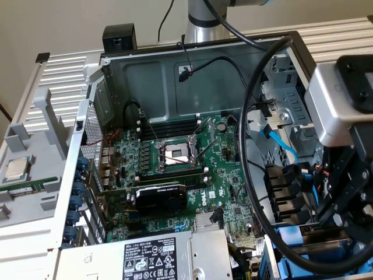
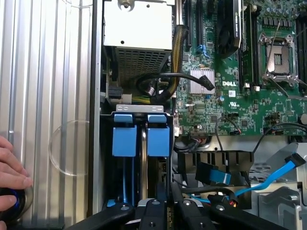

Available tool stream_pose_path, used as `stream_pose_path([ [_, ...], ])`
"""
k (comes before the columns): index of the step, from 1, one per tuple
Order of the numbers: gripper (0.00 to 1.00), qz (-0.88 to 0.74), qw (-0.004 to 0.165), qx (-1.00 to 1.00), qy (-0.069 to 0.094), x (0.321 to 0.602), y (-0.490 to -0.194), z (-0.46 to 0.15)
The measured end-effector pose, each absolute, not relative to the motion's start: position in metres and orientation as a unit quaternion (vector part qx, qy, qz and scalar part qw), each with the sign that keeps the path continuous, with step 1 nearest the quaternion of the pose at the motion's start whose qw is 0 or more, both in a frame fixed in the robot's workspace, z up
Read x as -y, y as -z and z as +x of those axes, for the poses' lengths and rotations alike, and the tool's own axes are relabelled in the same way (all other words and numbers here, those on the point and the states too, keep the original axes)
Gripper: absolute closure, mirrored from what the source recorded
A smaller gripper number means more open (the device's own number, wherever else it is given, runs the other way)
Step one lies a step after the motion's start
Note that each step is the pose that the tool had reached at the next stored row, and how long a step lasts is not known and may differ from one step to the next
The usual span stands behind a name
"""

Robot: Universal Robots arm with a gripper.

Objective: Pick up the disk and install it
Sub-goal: 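Insert the first disk wire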

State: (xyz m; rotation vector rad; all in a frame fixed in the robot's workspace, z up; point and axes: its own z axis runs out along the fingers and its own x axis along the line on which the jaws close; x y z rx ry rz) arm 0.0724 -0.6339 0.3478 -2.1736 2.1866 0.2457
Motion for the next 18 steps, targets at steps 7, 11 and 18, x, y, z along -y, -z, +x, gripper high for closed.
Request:
stream_pose_path([
  [7, 0.84, -0.702, 0.024, -0.707, -0.079, 0.6338, -0.3473, 0.0724],
  [11, 0.84, -0.702, 0.024, -0.707, -0.079, 0.6337, -0.3466, 0.0724],
  [18, 0.84, -0.702, 0.024, -0.707, -0.079, 0.6337, -0.3449, 0.0723],
])
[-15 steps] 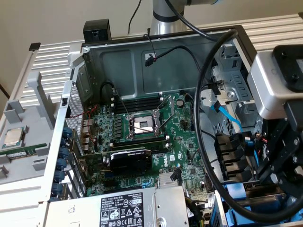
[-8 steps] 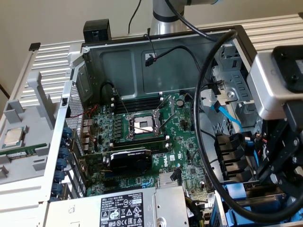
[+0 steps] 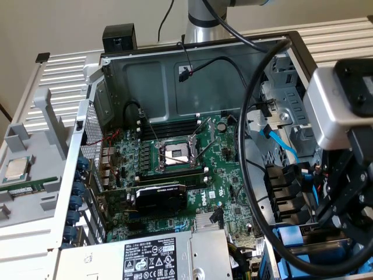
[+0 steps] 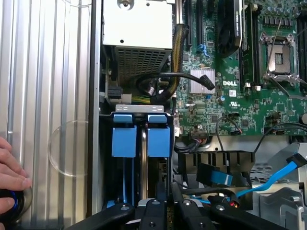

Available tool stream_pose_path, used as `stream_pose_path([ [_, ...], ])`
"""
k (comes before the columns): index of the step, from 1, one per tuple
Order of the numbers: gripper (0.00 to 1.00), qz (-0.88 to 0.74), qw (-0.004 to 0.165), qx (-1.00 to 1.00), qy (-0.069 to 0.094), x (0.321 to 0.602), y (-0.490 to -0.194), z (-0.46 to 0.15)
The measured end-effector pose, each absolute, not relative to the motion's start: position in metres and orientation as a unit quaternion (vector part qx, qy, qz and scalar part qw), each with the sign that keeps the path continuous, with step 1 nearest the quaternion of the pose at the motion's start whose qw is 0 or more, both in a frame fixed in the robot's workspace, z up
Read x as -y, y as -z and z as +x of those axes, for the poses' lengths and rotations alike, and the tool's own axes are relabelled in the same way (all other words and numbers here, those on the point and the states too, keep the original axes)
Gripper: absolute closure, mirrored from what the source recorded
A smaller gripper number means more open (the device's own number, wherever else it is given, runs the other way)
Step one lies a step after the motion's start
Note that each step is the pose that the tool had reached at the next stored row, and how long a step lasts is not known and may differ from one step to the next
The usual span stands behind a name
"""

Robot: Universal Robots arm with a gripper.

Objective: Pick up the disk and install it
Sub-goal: 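Insert the first disk wire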

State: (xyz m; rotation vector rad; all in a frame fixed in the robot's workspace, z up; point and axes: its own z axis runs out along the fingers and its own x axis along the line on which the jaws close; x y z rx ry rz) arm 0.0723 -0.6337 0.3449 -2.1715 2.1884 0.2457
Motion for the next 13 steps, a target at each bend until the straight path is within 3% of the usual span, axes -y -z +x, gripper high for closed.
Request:
stream_pose_path([
  [13, 0.84, -0.702, 0.024, -0.708, -0.079, 0.6337, -0.3435, 0.0709],
])
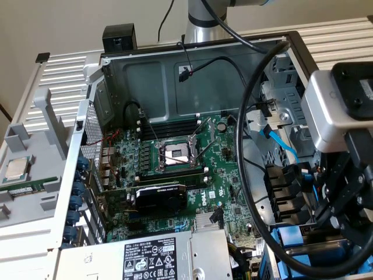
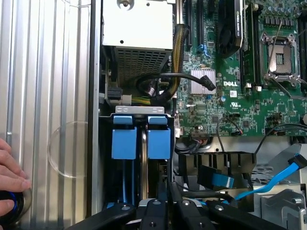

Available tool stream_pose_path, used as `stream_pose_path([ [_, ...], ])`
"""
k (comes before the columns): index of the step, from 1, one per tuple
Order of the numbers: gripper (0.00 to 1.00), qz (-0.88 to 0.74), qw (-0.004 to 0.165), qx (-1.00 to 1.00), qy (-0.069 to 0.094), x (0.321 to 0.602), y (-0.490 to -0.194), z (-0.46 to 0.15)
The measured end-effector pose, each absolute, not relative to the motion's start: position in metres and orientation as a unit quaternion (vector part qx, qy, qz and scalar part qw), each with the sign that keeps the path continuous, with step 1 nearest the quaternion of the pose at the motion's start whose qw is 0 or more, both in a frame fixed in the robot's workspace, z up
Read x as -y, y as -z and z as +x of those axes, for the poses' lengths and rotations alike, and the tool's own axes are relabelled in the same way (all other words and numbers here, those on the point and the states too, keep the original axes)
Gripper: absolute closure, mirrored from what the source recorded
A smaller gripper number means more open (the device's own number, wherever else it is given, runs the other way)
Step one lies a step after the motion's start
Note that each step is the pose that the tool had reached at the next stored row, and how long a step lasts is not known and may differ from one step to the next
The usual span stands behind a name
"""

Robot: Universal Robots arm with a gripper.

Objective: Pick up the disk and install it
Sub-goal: 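Insert the first disk wire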

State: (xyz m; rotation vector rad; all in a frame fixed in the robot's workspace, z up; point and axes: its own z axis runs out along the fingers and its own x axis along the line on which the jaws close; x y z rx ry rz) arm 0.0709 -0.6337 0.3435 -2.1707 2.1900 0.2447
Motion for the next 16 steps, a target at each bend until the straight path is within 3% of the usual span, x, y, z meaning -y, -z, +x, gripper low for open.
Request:
stream_pose_path([
  [16, 0.84, -0.700, 0.015, -0.708, -0.088, 0.641, -0.357, 0.075],
])
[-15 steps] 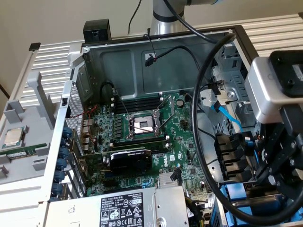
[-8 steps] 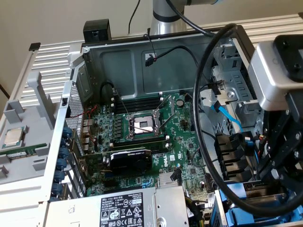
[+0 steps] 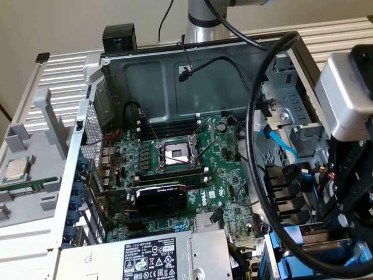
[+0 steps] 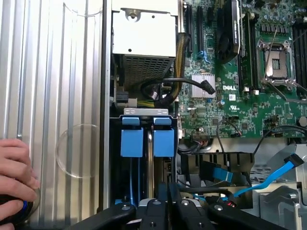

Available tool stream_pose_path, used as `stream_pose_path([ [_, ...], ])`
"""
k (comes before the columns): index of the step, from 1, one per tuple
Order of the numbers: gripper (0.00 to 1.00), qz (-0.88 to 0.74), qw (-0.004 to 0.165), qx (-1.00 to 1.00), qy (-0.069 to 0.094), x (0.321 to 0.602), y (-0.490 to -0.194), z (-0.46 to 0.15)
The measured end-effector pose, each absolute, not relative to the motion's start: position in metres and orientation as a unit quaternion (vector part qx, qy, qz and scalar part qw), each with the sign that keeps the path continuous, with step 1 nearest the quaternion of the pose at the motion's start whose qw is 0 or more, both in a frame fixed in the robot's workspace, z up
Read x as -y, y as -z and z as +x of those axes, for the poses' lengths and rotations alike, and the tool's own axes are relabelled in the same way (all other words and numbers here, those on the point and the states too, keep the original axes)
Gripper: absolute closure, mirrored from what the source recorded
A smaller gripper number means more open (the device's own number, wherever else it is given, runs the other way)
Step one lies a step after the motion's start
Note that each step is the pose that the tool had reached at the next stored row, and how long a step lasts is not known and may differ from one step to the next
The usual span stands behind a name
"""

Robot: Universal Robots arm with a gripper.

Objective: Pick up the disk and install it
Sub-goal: 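Insert the first disk wire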

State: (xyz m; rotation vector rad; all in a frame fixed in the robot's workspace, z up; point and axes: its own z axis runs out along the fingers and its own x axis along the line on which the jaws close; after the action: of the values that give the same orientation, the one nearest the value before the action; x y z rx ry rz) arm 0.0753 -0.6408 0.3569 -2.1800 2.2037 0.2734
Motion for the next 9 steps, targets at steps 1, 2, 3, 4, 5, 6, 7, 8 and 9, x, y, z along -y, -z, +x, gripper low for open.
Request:
stream_pose_path([
  [1, 0.84, -0.700, 0.015, -0.708, -0.088, 0.6408, -0.3569, 0.0753],
  [2, 0.84, -0.700, 0.015, -0.708, -0.088, 0.6408, -0.3569, 0.0751],
  [3, 0.84, -0.700, 0.015, -0.708, -0.088, 0.6409, -0.3569, 0.0749],
  [4, 0.84, -0.700, 0.015, -0.708, -0.088, 0.6415, -0.3569, 0.0748],
  [5, 0.83, -0.701, 0.015, -0.708, -0.088, 0.6424, -0.3569, 0.0748],
  [6, 0.83, -0.701, 0.015, -0.708, -0.088, 0.6433, -0.3569, 0.0748],
  [7, 0.71, -0.700, 0.015, -0.708, -0.088, 0.6444, -0.3570, 0.0748],
  [8, 0.71, -0.700, 0.016, -0.708, -0.088, 0.6453, -0.3569, 0.0747],
  [9, 0.71, -0.700, 0.016, -0.708, -0.089, 0.6461, -0.3569, 0.0747],
])
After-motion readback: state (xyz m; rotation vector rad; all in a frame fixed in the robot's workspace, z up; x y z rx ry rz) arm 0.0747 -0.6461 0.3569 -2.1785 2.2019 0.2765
